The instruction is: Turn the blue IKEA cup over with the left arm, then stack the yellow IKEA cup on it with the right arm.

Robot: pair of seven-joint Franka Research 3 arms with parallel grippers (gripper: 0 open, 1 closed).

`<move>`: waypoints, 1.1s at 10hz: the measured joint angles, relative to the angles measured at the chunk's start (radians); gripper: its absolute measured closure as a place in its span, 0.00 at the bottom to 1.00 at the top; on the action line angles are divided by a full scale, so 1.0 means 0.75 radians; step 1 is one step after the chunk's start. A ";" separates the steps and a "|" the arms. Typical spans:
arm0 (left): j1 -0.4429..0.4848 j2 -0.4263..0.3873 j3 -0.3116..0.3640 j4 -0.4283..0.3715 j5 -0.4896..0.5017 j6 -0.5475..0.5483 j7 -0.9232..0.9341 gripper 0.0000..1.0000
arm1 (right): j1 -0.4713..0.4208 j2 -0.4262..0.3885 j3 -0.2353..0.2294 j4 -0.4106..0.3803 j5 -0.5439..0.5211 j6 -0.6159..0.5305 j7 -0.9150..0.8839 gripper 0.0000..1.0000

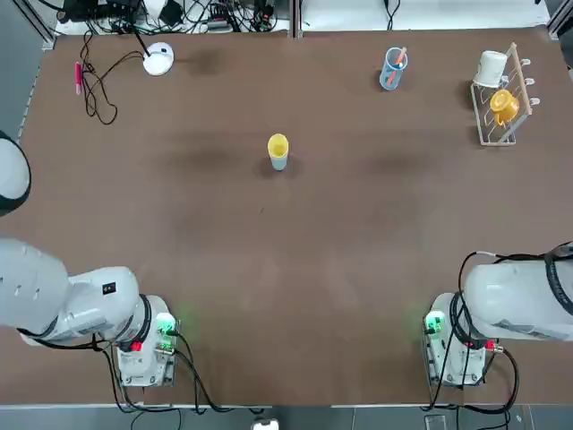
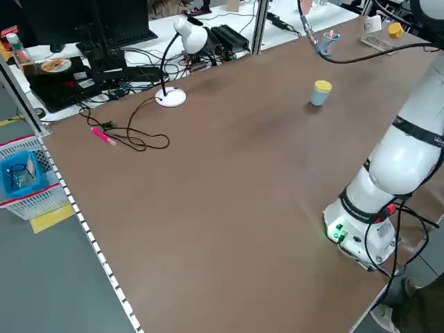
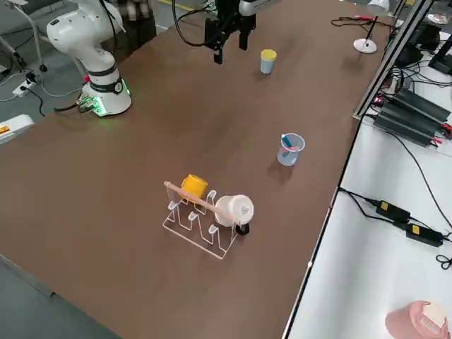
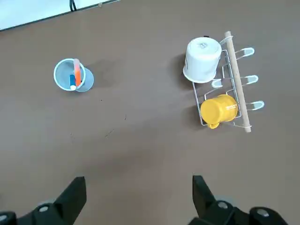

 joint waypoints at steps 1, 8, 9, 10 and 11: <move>0.000 0.000 0.000 0.000 0.000 0.000 0.000 0.01 | 0.006 0.000 0.000 0.000 0.000 -0.003 0.000 0.00; 0.000 0.000 -0.003 0.000 0.000 0.000 0.001 0.01 | 0.029 0.000 -0.011 0.000 0.000 -0.022 0.003 0.00; -0.001 0.000 -0.003 0.000 0.000 0.000 0.001 0.01 | 0.029 0.000 -0.011 0.000 0.000 -0.023 0.003 0.00; -0.001 0.000 -0.004 0.000 0.000 0.000 0.001 0.01 | 0.029 0.000 -0.012 0.000 0.000 -0.024 0.003 0.00; -0.003 0.000 -0.004 0.000 0.000 0.000 0.002 0.01 | 0.029 0.000 -0.012 0.000 0.000 -0.025 0.003 0.00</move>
